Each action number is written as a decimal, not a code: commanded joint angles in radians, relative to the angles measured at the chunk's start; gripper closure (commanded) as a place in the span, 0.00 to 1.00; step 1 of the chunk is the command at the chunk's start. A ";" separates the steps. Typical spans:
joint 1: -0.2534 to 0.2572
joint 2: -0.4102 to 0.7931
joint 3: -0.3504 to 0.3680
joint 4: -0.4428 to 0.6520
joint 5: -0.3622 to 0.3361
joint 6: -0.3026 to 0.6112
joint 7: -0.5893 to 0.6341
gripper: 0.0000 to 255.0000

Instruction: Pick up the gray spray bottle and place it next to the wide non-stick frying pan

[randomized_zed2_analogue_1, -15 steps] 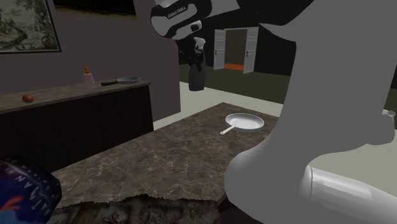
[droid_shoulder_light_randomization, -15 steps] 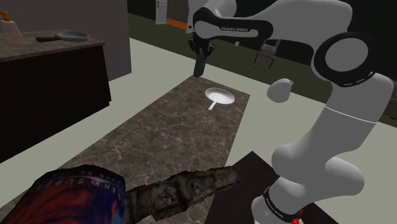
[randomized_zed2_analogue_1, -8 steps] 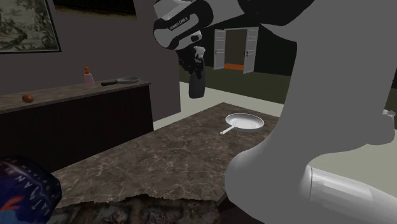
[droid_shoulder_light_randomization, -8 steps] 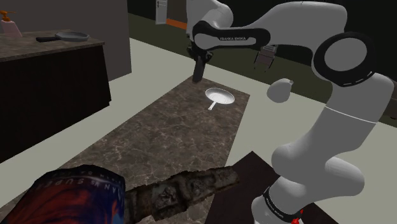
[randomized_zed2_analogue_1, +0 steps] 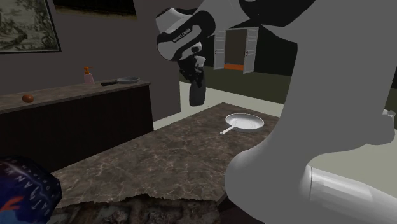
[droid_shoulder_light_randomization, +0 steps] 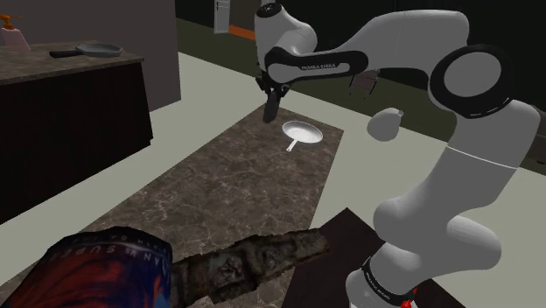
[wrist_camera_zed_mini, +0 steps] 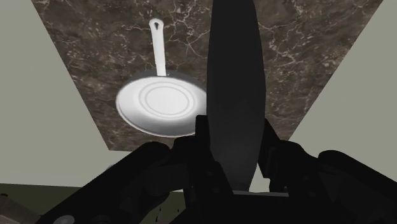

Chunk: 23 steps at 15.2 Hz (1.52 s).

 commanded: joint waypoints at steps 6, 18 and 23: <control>0.017 0.033 -0.023 -0.058 -0.051 0.053 0.061 1.00; 0.056 0.104 -0.078 -0.135 -0.154 0.130 0.168 1.00; 0.078 0.139 -0.106 -0.157 -0.203 0.156 0.214 1.00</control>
